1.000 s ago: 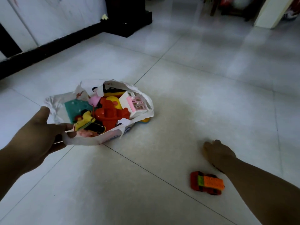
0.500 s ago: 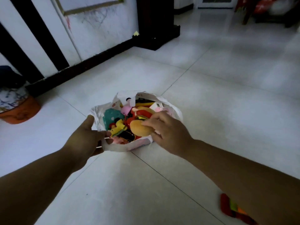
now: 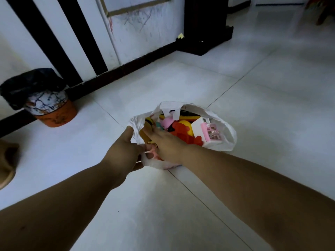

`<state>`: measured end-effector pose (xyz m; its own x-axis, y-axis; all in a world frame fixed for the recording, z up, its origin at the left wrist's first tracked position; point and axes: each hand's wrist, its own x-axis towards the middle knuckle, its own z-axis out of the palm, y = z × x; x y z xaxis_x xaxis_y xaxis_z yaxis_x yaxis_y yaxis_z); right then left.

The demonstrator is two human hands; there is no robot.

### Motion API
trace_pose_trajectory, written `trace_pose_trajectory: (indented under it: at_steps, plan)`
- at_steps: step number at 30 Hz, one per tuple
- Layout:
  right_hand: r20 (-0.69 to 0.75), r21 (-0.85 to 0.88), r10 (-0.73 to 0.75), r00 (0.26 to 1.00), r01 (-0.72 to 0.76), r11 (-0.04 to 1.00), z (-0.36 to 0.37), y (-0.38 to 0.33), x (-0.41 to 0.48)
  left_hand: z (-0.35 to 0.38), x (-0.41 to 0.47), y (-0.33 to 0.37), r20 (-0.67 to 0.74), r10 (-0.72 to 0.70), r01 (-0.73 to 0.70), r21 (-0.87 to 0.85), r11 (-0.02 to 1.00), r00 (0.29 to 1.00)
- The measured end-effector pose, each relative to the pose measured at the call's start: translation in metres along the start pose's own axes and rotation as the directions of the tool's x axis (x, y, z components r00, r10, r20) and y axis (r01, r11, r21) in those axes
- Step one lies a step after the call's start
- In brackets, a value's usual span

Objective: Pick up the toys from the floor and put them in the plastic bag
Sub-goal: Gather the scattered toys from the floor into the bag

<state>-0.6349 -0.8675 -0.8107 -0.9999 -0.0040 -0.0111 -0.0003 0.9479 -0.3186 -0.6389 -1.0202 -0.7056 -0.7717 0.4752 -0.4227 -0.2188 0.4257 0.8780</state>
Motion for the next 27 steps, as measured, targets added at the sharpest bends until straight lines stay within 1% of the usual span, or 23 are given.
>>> trace_pose_trajectory:
  at_steps: [3,4,7,10,12,13,15,17,18,19,20,21,22,23,24,25,27]
  plan:
    - [0.072,-0.046,0.084,0.994,-0.08,0.996,-0.007,-0.004,0.0,-0.003,0.0,-0.001,-0.009,0.007,-0.007,-0.019,1.0,1.0]
    - [0.043,-0.057,0.1,0.994,-0.097,0.994,-0.012,-0.007,-0.005,-0.003,0.0,-0.001,-0.007,0.008,-0.008,-0.024,1.0,1.0]
    - [-0.16,-0.017,0.113,0.981,-0.117,0.993,-0.018,-0.007,-0.032,-0.003,-0.002,-0.003,0.004,0.013,-0.013,-0.027,1.0,1.0]
    - [-0.345,0.005,0.082,0.935,-0.086,0.996,-0.018,0.009,-0.077,-0.005,-0.003,-0.008,0.017,0.036,-0.035,-0.013,0.999,0.999]
    - [-0.417,-0.012,0.088,0.904,-0.103,0.995,-0.018,0.027,-0.115,-0.007,0.0,-0.011,0.025,0.053,-0.053,-0.01,0.999,0.998]
    - [-0.408,-0.019,0.123,0.905,-0.143,0.99,-0.016,0.037,-0.136,-0.009,0.001,-0.013,0.03,0.064,-0.064,-0.023,0.998,0.997]
    - [-0.358,-0.029,0.235,0.904,-0.263,0.964,-0.004,0.058,-0.189,-0.005,0.004,-0.015,0.028,0.071,-0.07,-0.034,0.997,0.997]
    - [-0.267,-0.027,0.332,0.905,-0.351,0.936,0.014,0.072,-0.242,-0.007,0.004,-0.012,0.007,0.081,-0.081,-0.028,0.996,0.997]
    - [-0.173,-0.037,0.407,0.897,-0.419,0.907,0.024,0.078,-0.274,-0.002,0.004,-0.012,0.024,0.081,-0.081,-0.018,0.997,0.996]
    - [-0.033,-0.046,0.475,0.879,-0.476,0.878,0.033,0.081,-0.302,-0.001,0.004,-0.013,0.034,0.081,-0.081,0.001,0.997,0.996]
    - [0.126,-0.057,0.512,0.85,-0.509,0.859,0.043,0.082,-0.319,-0.007,0.005,-0.013,0.021,0.091,-0.092,0.023,0.995,0.996]
    - [0.272,-0.082,0.548,0.791,-0.548,0.832,0.05,0.079,-0.336,-0.01,0.006,-0.014,0.021,0.103,-0.103,0.036,0.994,0.994]
    - [0.378,-0.116,0.58,0.721,-0.585,0.803,0.057,0.075,-0.352,-0.008,0.006,-0.014,0.029,0.111,-0.112,0.045,0.993,0.993]
    - [0.451,-0.153,0.601,0.66,-0.606,0.78,0.066,0.072,-0.362,-0.006,0.006,-0.015,0.024,0.111,-0.113,0.055,0.992,0.993]
    - [0.492,-0.191,0.619,0.612,-0.618,0.763,0.075,0.069,-0.366,-0.005,0.006,-0.015,0.019,0.113,-0.114,0.06,0.992,0.993]
    - [0.499,-0.235,0.64,0.584,-0.62,0.749,0.084,0.067,-0.368,-0.004,0.007,-0.016,0.029,0.117,-0.119,0.061,0.991,0.993]
    - [0.449,-0.311,0.68,0.579,-0.613,0.727,0.095,0.066,-0.365,-0.002,0.007,-0.017,0.041,0.118,-0.121,0.076,0.99,0.992]
